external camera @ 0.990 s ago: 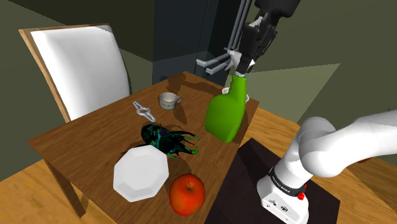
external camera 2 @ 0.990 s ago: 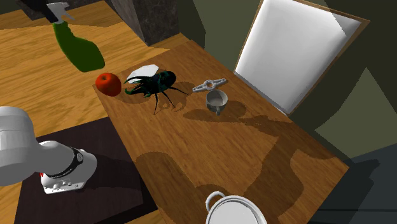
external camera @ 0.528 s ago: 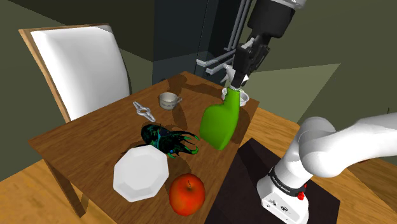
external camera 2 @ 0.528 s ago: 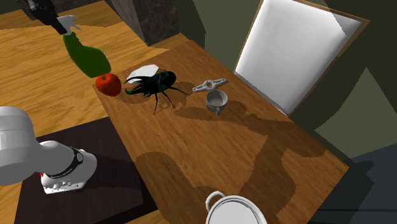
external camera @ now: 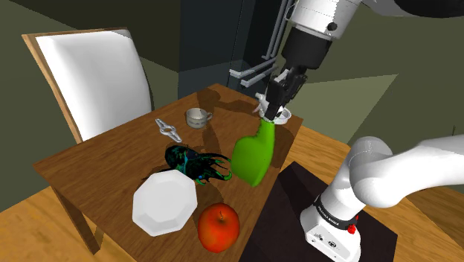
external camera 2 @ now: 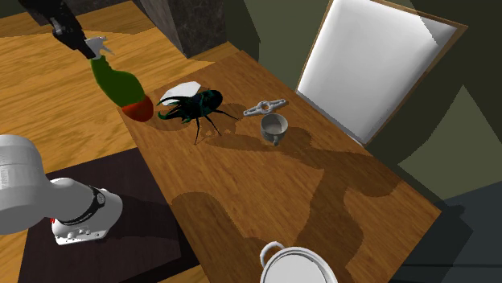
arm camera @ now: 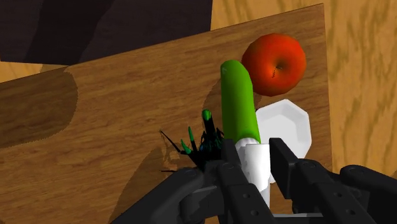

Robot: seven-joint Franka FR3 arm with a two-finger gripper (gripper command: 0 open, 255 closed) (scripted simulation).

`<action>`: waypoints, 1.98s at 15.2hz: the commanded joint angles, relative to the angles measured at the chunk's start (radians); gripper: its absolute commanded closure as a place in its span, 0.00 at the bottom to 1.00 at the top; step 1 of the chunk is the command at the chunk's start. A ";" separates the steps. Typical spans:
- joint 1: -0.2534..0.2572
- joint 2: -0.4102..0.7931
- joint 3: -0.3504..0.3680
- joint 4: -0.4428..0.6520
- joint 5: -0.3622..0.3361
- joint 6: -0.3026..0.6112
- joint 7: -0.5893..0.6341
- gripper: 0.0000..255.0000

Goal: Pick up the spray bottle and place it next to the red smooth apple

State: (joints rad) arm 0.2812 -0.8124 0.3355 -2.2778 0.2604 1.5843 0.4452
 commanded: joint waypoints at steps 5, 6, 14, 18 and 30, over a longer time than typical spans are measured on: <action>0.008 -0.023 0.015 -0.095 0.015 0.073 -0.006 1.00; 0.010 -0.026 0.017 -0.110 0.018 0.085 -0.007 1.00; 0.021 -0.044 0.040 -0.226 0.042 0.183 -0.014 1.00; 0.027 -0.048 0.054 -0.280 0.055 0.233 -0.018 1.00; 0.046 -0.032 0.101 -0.428 0.101 0.397 -0.027 1.00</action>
State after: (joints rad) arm 0.3271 -0.8534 0.4298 -2.6970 0.3568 1.9616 0.4185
